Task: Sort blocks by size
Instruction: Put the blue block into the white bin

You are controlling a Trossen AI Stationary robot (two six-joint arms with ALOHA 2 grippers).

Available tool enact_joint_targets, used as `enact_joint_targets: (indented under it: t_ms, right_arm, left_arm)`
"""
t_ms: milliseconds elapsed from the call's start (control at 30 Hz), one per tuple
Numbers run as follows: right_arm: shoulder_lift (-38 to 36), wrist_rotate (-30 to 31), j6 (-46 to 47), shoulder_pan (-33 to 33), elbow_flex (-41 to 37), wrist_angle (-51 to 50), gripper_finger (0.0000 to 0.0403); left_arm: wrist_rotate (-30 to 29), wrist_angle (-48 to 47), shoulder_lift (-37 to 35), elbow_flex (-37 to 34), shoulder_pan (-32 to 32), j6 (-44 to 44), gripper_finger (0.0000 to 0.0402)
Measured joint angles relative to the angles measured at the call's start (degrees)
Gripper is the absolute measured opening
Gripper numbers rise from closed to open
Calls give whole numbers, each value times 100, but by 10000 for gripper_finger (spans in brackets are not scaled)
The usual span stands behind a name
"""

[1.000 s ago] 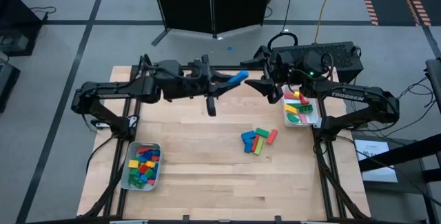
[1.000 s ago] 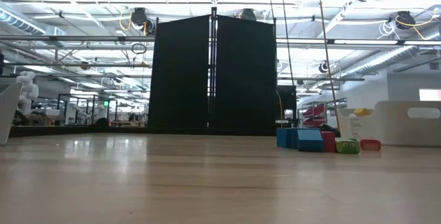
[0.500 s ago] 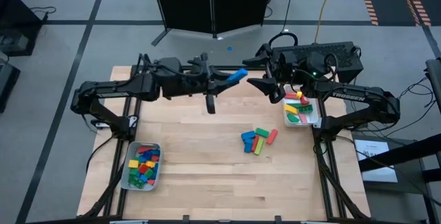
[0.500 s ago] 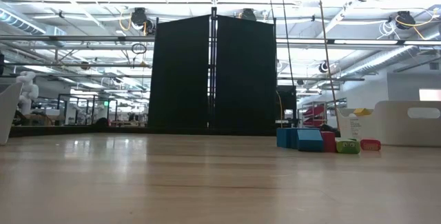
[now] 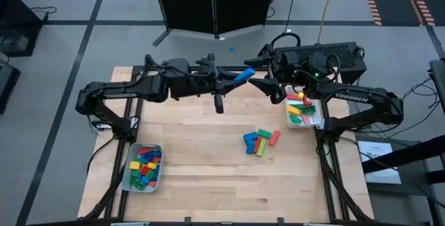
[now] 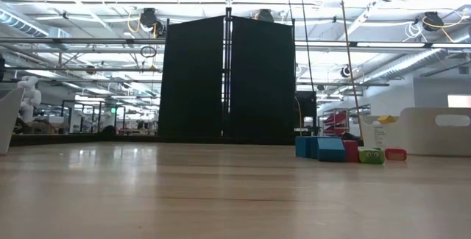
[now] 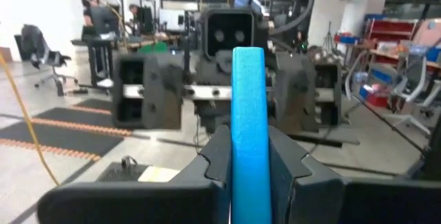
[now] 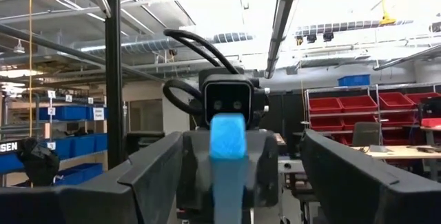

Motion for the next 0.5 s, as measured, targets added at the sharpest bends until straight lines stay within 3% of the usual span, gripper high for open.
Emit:
enact_joint_targets:
  t_ms: [267, 500]
  right_arm:
    - [0, -5, -40, 0, 0, 28, 227]
    - [0, -64, -223, 1, 0, -134, 123]
  left_arm:
    - [11, 59, 65, -2, 4, -16, 41]
    - [13, 77, 59, -2, 4, -5, 41]
